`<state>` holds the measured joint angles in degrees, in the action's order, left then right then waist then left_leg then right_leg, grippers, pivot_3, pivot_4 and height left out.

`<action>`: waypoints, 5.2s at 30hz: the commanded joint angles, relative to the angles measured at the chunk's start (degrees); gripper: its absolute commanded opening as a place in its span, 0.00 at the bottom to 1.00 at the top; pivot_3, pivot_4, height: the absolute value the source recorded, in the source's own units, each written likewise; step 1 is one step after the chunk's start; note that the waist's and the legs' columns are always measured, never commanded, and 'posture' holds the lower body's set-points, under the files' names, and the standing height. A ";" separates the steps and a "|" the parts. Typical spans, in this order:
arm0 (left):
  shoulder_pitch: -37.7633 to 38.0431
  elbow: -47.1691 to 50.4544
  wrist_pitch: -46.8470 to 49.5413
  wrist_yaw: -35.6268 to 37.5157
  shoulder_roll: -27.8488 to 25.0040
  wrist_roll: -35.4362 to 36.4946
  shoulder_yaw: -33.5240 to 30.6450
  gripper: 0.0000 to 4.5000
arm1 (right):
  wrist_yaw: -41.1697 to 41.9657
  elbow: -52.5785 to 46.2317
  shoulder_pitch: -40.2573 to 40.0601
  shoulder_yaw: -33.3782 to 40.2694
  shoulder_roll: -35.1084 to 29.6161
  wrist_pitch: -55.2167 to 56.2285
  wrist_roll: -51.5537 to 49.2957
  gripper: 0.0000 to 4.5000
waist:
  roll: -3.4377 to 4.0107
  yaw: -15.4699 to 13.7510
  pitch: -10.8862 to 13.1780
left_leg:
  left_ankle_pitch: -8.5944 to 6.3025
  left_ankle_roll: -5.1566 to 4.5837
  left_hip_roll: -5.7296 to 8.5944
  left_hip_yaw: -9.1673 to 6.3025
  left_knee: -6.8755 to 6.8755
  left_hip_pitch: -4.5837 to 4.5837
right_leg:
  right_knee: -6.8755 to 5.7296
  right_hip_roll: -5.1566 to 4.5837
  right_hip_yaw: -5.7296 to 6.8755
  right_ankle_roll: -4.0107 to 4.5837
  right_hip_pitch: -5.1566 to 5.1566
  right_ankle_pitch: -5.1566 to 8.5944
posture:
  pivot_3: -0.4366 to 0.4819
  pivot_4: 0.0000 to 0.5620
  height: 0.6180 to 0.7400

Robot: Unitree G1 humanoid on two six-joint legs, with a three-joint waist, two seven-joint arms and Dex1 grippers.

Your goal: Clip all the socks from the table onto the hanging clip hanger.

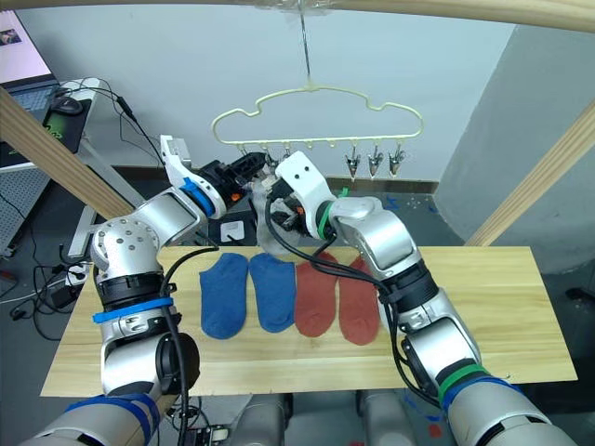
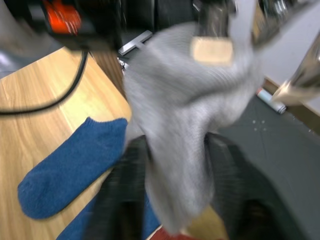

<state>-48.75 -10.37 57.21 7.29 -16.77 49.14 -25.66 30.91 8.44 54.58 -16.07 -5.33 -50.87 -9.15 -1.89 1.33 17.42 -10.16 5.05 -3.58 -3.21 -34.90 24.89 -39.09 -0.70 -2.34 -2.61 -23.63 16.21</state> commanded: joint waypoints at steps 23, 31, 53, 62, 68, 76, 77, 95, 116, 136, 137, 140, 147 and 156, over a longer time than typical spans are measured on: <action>27.85 34.38 -35.21 13.21 -8.13 -29.40 24.48 0.52 | 7.48 -43.67 -22.13 23.41 -29.45 -23.14 -18.82 0.99 | -0.05 -3.31 -0.04 | 0.08 0.14 0.05 0.02 0.03 -0.01 | 0.08 -0.04 -0.03 0.02 0.05 -0.02 | 0.66 0.40 1.00; 27.27 33.19 -40.51 8.89 -4.60 -37.25 25.88 0.52 | 9.93 -46.95 -24.95 35.97 -34.27 -27.23 -28.78 0.99 | -0.07 -3.38 -0.13 | 0.08 0.12 0.06 0.04 -0.04 -0.03 | 0.07 -0.03 -0.05 0.02 0.10 -0.02 | 0.64 0.39 1.00; 19.59 9.88 -47.19 5.82 8.45 -42.97 28.82 0.52 | 0.09 -49.66 -25.20 44.63 -38.73 -29.64 -44.17 0.99 | -0.07 -2.42 -0.16 | 0.09 0.10 0.09 0.03 -0.20 -0.03 | 0.04 -0.01 -0.07 -0.02 0.16 -0.05 | 0.46 0.41 1.00; 11.95 -4.00 -54.53 2.34 10.08 -44.87 25.88 0.52 | -4.93 -50.19 -26.69 46.32 -39.37 -30.04 -48.05 0.99 | -0.07 -1.21 -0.17 | 0.09 0.09 0.10 0.03 -0.25 -0.02 | 0.04 -0.01 -0.08 -0.05 0.19 -0.07 | 0.42 0.41 1.00; 10.21 -8.10 -57.44 0.00 9.53 -46.45 24.42 0.52 | -7.48 -49.73 -27.36 46.29 -40.01 -29.21 -50.34 0.99 | -0.07 -0.37 -0.17 | 0.09 0.08 0.10 0.03 -0.25 -0.03 | 0.01 0.00 -0.08 -0.05 0.19 -0.07 | 0.42 0.41 1.00; 9.56 -10.10 -59.45 -2.11 9.05 -48.20 24.12 0.52 | -10.32 -48.95 -27.72 45.71 -40.73 -28.23 -52.87 0.99 | -0.07 0.10 -0.17 | 0.09 0.08 0.10 0.03 -0.24 -0.02 | 0.02 -0.01 -0.08 -0.05 0.19 -0.07 | 0.42 0.42 1.00; 9.54 -10.31 -59.57 -2.28 8.92 -48.49 24.14 0.52 | -10.64 -48.87 -27.83 45.67 -40.85 -28.13 -53.18 0.99 | -0.07 0.12 -0.17 | 0.09 0.08 0.10 0.03 -0.24 -0.02 | 0.01 -0.01 -0.08 -0.05 0.19 -0.07 | 0.42 0.43 1.00; 8.25 -13.34 -62.36 -3.51 8.90 -54.14 27.14 0.52 | -14.95 -48.22 -30.59 45.16 -43.62 -24.65 -57.30 0.99 | -0.07 0.28 -0.17 | 0.09 0.08 0.10 0.04 -0.25 -0.03 | 0.00 0.00 -0.10 -0.06 0.19 -0.08 | 0.40 0.43 1.00; 7.89 -11.74 -59.03 -5.31 10.88 -51.94 24.73 0.52 | -19.07 -47.55 -33.48 44.12 -47.22 -20.04 -62.49 0.99 | -0.07 0.40 -0.17 | 0.10 0.07 0.10 0.06 -0.27 -0.02 | 0.00 0.00 -0.12 -0.09 0.19 -0.09 | 0.40 0.43 1.00; 4.50 -9.48 -57.25 -6.63 14.18 -49.39 23.58 0.52 | -25.09 -45.80 -30.17 43.29 -52.58 -14.72 -71.38 0.99 | -0.07 0.54 -0.17 | 0.10 0.07 0.11 0.09 -0.31 -0.02 | 0.00 0.00 -0.17 -0.12 0.20 -0.11 | 0.37 0.44 1.00; 4.46 -9.43 -57.19 -6.69 14.21 -49.34 23.53 0.52 | -25.35 -45.70 -30.09 43.22 -52.90 -14.49 -71.80 0.99 | -0.07 0.54 -0.17 | 0.10 0.07 0.11 0.09 -0.31 -0.02 | 0.00 0.00 -0.17 -0.12 0.20 -0.11 | 0.37 0.44 1.00; 4.32 -9.38 -57.04 -6.81 14.30 -49.17 23.45 0.52 | -26.02 -45.42 -30.35 42.87 -53.80 -13.66 -72.66 0.99 | -0.07 0.54 -0.17 | 0.10 0.07 0.10 0.09 -0.31 -0.02 | 0.00 0.00 -0.17 -0.12 0.20 -0.11 | 0.37 0.44 1.00; 4.04 -8.51 -56.55 -6.81 14.52 -48.93 23.29 0.52 | -26.56 -45.09 -31.27 42.29 -55.16 -12.15 -73.50 0.99 | -0.07 0.53 -0.17 | 0.10 0.07 0.10 0.09 -0.32 -0.02 | 0.00 0.00 -0.17 -0.12 0.20 -0.11 | 0.37 0.43 1.00; 3.96 -7.63 -55.97 -6.67 14.78 -48.65 23.35 0.52 | -26.85 -45.18 -32.36 41.76 -56.23 -10.66 -74.11 0.99 | -0.07 0.53 -0.17 | 0.10 0.07 0.10 0.09 -0.32 -0.02 | 0.00 0.00 -0.18 -0.13 0.20 -0.12 | 0.37 0.43 1.00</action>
<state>-43.65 -20.47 1.34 0.66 -2.35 0.23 -2.65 4.47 -35.98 22.30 24.52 -60.38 -63.01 -82.27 -1.96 1.85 17.25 -10.06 5.12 -3.48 -3.11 -35.22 24.87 -39.09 -0.69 -2.52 -2.73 -23.42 16.09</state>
